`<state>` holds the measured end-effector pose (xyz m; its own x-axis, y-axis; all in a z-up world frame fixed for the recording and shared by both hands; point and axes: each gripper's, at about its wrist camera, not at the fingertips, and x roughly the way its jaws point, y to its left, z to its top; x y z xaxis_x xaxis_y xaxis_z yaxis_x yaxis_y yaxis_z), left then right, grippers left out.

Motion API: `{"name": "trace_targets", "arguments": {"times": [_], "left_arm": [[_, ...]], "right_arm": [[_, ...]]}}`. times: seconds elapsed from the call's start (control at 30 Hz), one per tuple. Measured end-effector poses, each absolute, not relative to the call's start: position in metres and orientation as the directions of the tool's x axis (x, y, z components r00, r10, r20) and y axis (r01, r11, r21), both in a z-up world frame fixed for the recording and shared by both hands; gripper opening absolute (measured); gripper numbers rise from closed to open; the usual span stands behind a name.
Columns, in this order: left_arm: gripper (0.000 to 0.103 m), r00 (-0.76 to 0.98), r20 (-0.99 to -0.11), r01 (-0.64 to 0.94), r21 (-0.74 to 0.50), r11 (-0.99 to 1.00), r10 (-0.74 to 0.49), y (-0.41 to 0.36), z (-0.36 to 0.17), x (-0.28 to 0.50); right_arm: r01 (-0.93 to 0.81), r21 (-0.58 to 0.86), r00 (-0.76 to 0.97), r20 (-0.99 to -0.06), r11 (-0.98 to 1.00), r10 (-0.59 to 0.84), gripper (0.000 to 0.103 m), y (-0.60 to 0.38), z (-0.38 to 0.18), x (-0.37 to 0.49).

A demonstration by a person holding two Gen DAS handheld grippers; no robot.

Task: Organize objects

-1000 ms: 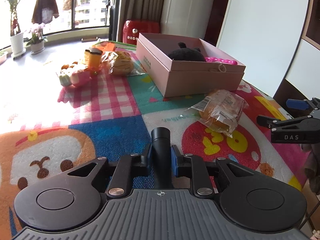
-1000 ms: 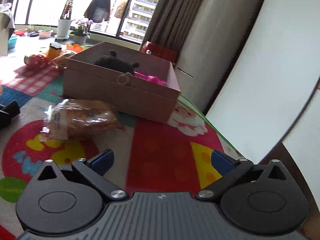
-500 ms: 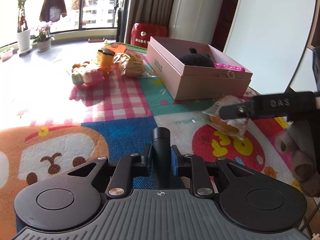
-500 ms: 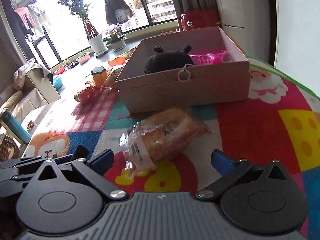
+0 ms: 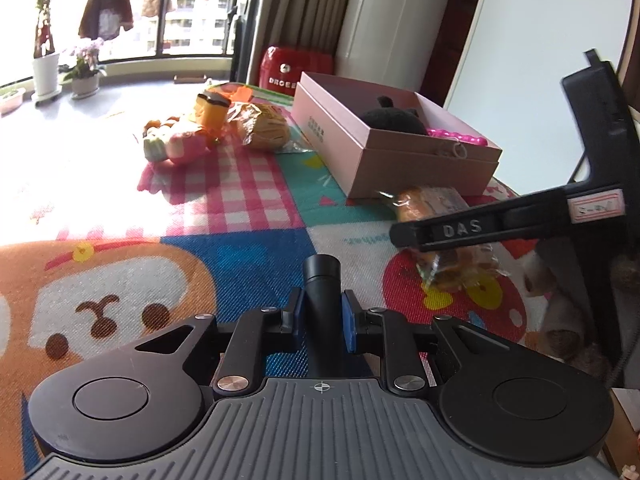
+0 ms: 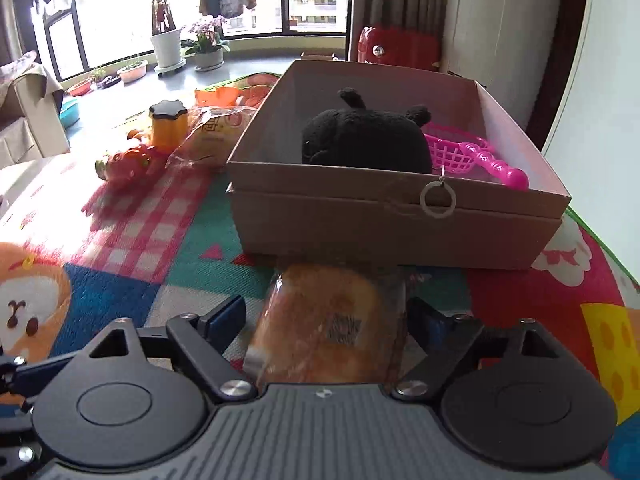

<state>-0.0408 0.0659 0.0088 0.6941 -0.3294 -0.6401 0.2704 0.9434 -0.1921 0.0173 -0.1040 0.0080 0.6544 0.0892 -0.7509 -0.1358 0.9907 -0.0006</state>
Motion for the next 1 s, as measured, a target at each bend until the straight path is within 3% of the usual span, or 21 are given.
{"name": "trace_targets", "arguments": {"times": [0.07,0.27,0.43,0.6,0.67,0.77,1.0], "left_arm": [[0.022,0.696,-0.641,0.271,-0.183,0.945,-0.324,0.065,0.009,-0.041],[0.022,0.703,-0.639,0.283,-0.149,0.948,-0.311,0.054,0.019,-0.044],[0.022,0.768,-0.539,0.351,-0.100,0.931,-0.347,0.028,0.077,-0.024],[0.023,0.824,-0.424,0.351,-0.138,0.926,-0.376,-0.005,0.133,0.053],[0.023,0.820,-0.414,0.351,-0.181,0.919,-0.395,-0.017,0.133,0.094],[0.025,0.810,-0.471,0.301,-0.178,0.937,-0.350,-0.030,0.115,0.133],[0.025,0.785,-0.453,0.362,-0.216,0.907,-0.422,0.006,0.090,0.061]], "right_arm": [[-0.178,0.017,0.635,-0.762,0.984,0.128,0.057,-0.109,0.015,0.005],[-0.217,0.020,0.678,-0.716,0.976,0.165,0.056,-0.143,0.046,-0.055],[-0.179,0.028,0.754,-0.638,0.983,0.156,0.056,-0.180,0.075,-0.081],[-0.130,0.020,0.808,-0.577,0.991,0.118,0.056,-0.204,0.086,-0.078],[-0.118,0.034,0.811,-0.574,0.992,0.116,0.056,-0.212,0.086,-0.074],[-0.105,0.051,0.807,-0.579,0.993,0.116,0.056,-0.220,0.083,-0.067],[-0.074,0.085,0.829,-0.549,0.994,0.109,0.056,-0.241,0.105,-0.048]]}}
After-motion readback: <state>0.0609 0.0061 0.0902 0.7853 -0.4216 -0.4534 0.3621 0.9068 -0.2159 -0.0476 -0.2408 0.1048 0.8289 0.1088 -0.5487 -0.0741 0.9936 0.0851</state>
